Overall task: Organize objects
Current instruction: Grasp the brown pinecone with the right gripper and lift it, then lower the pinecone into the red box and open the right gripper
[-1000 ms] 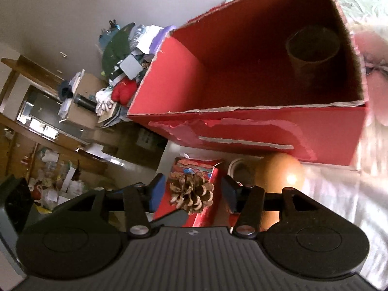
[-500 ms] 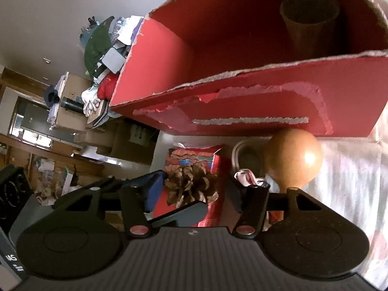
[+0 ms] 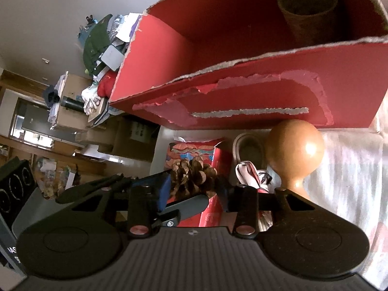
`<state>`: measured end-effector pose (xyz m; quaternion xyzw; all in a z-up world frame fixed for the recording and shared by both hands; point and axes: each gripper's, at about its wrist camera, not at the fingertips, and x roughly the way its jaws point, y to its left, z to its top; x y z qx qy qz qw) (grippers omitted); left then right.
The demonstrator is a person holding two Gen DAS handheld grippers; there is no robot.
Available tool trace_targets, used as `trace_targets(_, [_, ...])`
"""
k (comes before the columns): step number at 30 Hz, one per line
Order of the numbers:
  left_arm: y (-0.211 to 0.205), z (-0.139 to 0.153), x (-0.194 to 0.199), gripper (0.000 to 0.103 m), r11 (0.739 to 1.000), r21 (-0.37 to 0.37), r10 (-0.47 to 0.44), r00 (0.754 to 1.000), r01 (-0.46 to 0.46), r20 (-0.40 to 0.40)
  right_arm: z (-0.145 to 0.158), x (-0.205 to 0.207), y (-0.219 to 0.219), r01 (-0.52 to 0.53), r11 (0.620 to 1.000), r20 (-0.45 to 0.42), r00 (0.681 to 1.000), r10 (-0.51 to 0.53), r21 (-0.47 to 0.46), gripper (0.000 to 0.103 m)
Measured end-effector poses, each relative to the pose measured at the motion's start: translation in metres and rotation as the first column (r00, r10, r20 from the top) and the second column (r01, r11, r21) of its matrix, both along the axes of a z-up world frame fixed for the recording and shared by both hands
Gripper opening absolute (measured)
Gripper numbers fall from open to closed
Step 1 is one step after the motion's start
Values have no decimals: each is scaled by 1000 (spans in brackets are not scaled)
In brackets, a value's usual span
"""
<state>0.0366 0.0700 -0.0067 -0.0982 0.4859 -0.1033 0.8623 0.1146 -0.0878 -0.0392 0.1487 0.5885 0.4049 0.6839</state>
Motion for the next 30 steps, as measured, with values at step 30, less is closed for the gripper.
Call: trace_targets(30, [-60,61,132,49,960,19,-279,955,279,104,91,99,-14,-32,972,240,967,89,-234,43])
